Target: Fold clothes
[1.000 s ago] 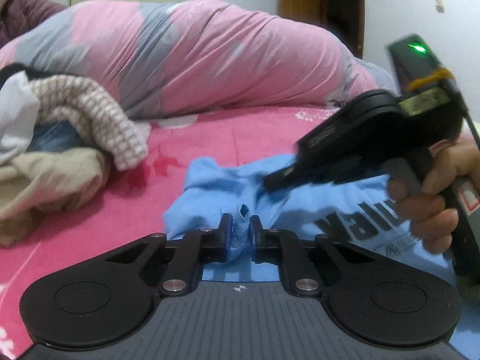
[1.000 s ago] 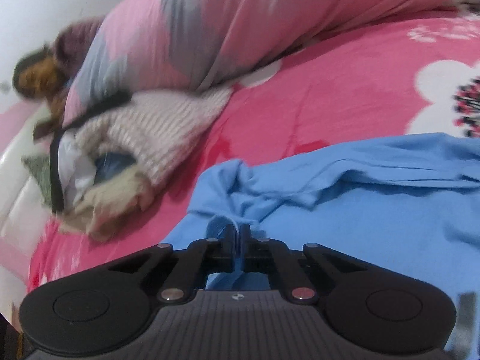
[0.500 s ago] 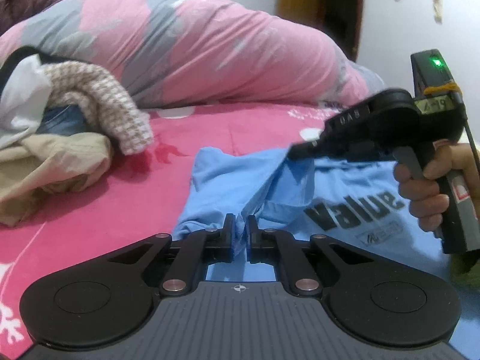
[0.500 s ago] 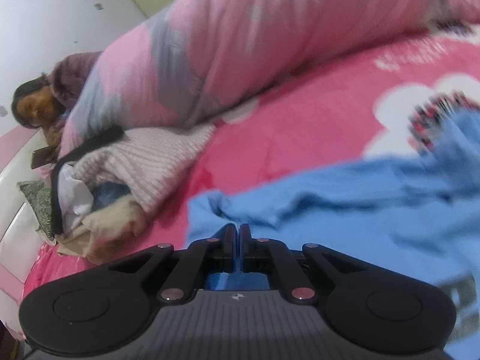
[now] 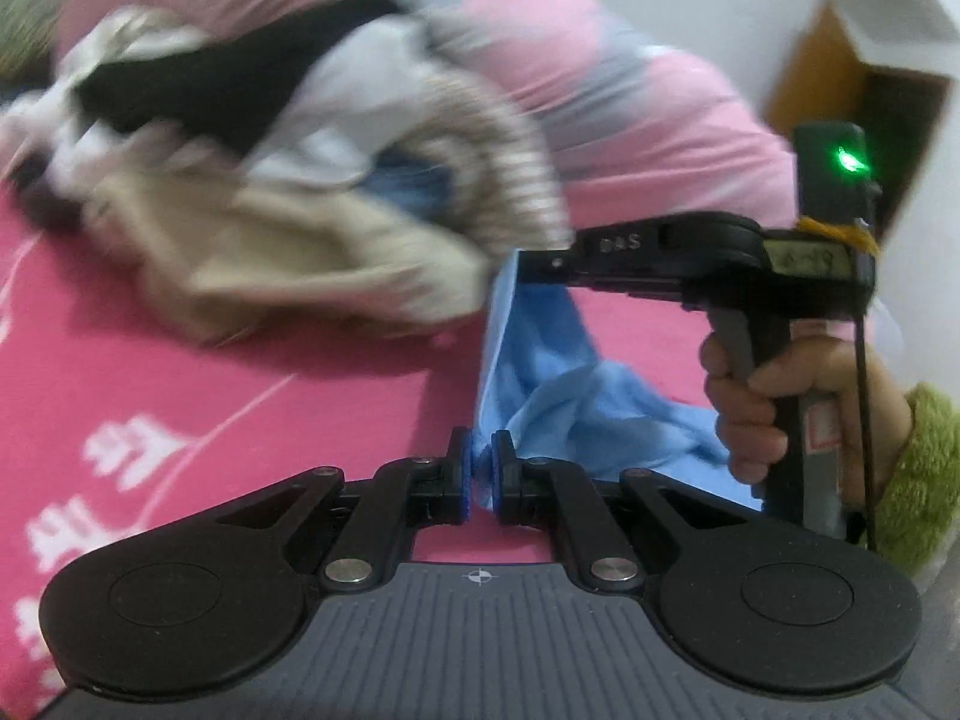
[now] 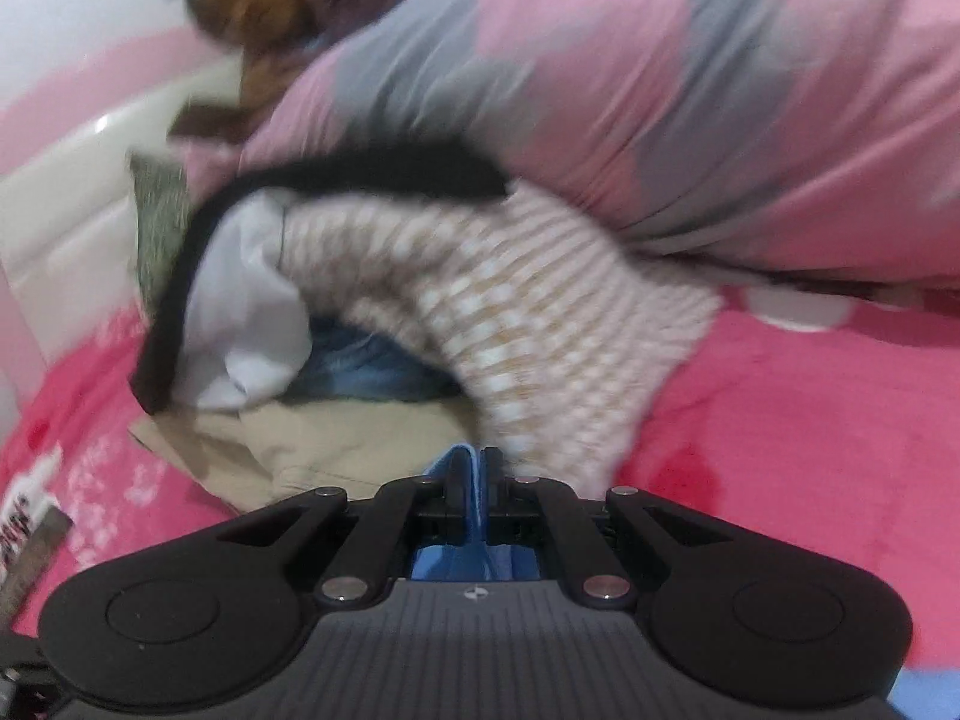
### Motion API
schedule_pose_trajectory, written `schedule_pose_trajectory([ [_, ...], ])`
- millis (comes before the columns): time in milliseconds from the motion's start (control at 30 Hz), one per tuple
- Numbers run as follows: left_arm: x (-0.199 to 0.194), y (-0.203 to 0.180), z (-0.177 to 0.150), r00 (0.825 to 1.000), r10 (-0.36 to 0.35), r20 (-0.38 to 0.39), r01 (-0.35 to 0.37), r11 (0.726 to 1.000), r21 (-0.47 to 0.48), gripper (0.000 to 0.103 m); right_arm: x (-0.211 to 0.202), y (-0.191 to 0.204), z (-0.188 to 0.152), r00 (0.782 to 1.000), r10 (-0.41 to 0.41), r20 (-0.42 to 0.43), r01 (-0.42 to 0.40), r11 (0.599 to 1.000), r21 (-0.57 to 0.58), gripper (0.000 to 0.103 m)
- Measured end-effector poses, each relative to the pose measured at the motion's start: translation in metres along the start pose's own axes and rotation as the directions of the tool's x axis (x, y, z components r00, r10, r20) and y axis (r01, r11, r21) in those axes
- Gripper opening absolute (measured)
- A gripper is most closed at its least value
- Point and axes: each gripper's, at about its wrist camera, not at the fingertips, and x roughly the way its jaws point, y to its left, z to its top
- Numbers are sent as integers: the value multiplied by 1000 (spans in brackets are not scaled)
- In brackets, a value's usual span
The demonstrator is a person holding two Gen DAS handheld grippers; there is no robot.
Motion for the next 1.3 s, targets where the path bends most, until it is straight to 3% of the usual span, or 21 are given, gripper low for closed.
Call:
schedule_pose_trajectory([
  [100, 6, 27, 3, 998, 47, -41, -51, 994, -99, 4, 15, 4, -1, 1000, -2, -1, 2, 1000, -20, 5],
  [233, 3, 40, 7, 996, 93, -13, -94, 985, -146, 5, 11, -3, 1, 1000, 23, 20, -23, 1000, 8, 7],
  [367, -2, 36, 6, 998, 65, 20, -61, 985, -161, 6, -14, -11, 5, 992, 58, 108, -67, 995, 76, 29],
  [500, -2, 30, 4, 999, 16, 41, -11, 992, -125, 24, -40, -16, 8, 984, 51, 172, -68, 993, 97, 32],
  [667, 4, 9, -1, 998, -39, 56, 39, 999, 2, 33, -70, -26, -4, 973, 7, 230, -38, 990, 133, 31],
  [800, 18, -13, -8, 999, 21, 50, -28, 990, 141, 34, -75, -26, -23, 986, -38, 161, 24, 996, 88, 26],
  [867, 28, -17, -8, 996, 68, 52, -76, 984, 162, 34, -76, -25, -35, 991, -63, 121, 56, 997, 60, 25],
  [1000, 42, -15, -4, 995, 88, 36, -93, 985, 147, 33, -75, -26, -54, 994, -92, 63, 91, 996, 20, 22],
  [1067, 49, -16, -6, 993, 114, 26, -117, 981, 157, 27, -71, -27, -60, 993, -115, 36, 116, 993, -9, 18],
  [1133, 50, -16, -8, 989, 146, 29, -149, 975, 164, 10, -65, -29, -61, 992, -123, 16, 123, 992, -30, 17],
  [1200, 47, -12, -6, 987, 155, 44, -160, 978, 137, 2, -54, -32, -60, 992, -126, -10, 126, 991, -42, 17],
  [1300, 42, -3, -1, 978, 197, 65, -201, 976, 80, 1, -31, -40, -57, 990, -126, -63, 124, 992, -30, 16],
])
